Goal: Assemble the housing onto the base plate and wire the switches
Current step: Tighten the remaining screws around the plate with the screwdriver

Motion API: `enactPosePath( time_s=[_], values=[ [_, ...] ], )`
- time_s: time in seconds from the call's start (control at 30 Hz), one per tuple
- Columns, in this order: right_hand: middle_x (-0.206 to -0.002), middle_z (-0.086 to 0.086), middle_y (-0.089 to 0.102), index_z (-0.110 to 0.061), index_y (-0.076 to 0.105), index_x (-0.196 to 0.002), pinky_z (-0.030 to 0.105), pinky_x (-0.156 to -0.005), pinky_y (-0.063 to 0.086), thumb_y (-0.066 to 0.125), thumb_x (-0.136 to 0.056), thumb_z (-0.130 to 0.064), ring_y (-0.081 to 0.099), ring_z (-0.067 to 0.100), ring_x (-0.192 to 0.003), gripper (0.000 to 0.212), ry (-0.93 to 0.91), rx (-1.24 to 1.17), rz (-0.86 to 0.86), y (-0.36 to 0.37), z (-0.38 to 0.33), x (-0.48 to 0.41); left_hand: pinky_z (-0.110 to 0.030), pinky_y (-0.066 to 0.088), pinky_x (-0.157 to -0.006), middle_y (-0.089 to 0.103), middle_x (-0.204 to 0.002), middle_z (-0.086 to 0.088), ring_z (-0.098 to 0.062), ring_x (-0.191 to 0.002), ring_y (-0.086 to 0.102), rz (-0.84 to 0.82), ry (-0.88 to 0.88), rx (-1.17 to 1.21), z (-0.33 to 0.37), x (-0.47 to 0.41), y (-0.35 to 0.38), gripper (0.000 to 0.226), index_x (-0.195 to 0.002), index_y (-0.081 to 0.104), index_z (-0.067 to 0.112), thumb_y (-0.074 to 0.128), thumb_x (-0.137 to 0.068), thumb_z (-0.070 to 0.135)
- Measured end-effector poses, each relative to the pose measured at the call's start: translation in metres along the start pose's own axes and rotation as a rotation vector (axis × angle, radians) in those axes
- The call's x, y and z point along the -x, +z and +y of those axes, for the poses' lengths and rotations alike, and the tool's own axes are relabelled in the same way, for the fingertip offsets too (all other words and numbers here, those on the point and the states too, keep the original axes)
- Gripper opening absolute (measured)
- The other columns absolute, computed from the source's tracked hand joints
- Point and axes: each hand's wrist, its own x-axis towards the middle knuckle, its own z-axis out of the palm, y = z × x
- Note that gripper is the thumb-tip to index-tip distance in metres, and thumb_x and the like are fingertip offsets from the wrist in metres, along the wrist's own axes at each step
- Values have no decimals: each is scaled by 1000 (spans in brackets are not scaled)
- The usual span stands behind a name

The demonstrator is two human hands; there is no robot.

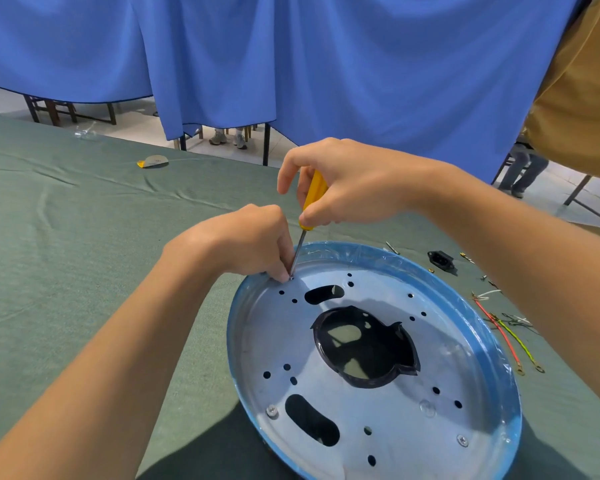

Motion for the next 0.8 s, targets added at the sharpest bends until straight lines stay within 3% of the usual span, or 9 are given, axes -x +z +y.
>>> enactPosePath(
  time_s=[0.1, 0.27, 0.37, 0.47, 0.53, 0.67, 0.8],
  values=[
    [-90, -11, 64, -28, 57, -108, 18, -59, 46, 69, -80, -17, 60, -2, -63, 33, -6, 42, 0, 0, -1, 1, -16, 39, -53, 67, -69, 17, -1, -67, 57, 49, 12, -20, 2, 1, 1, 26, -61, 69, 38, 81, -76, 21],
    [-88, -8, 66, -28, 57, -106, 21, -61, 48, 70, -81, -19, 59, -4, -62, 30, -13, 59, 14, 1, 1, 3, -16, 37, -54, 66, -68, 14, -2, -66, 54, 68, 40, -66, 4, -1, 5, 30, -58, 65, 37, 80, -77, 19],
    [-78, -4, 70, -27, 59, -99, 26, -64, 55, 72, -82, -24, 62, -3, -58, 22, 12, 71, 33, 2, 1, 4, -16, 36, -54, 65, -69, 14, -1, -67, 54, 66, 48, -52, 3, -1, 5, 28, -59, 65, 36, 80, -77, 20],
    [-60, -5, 69, -18, 64, -82, 16, -53, 52, 72, -82, -23, 65, 1, -51, 10, 7, 90, 48, 3, -5, 2, -17, 42, -59, 69, -77, 8, -5, -75, 57, 74, 65, -43, 1, -1, 7, 20, -64, 69, 34, 81, -76, 23],
    [-52, -3, 68, -10, 67, -75, 15, -52, 53, 69, -84, -19, 67, 3, -50, 13, 23, 128, 28, 4, -10, -1, -18, 45, -63, 70, -78, 8, -7, -77, 58, 84, 79, -23, -1, -2, 8, 18, -65, 70, 34, 82, -75, 24],
    [-51, -2, 67, -6, 56, -70, 34, -71, 60, 58, -86, -12, 69, 10, -51, 17, 149, 119, 39, 6, -10, -2, -34, 48, -70, 71, -77, 3, -17, -73, 58, 88, 103, 111, -9, -4, 11, 21, -56, 70, 33, 84, -71, 33],
    [-54, 4, 69, -10, 53, -74, 28, -68, 57, 53, -93, -20, 69, 13, -50, 22, 231, 94, 18, 6, -11, 0, -19, 39, -62, 68, -82, 0, -11, -70, 52, 140, 129, 238, -15, -7, 18, 18, -58, 73, 25, 86, -69, 31]
  ],
)
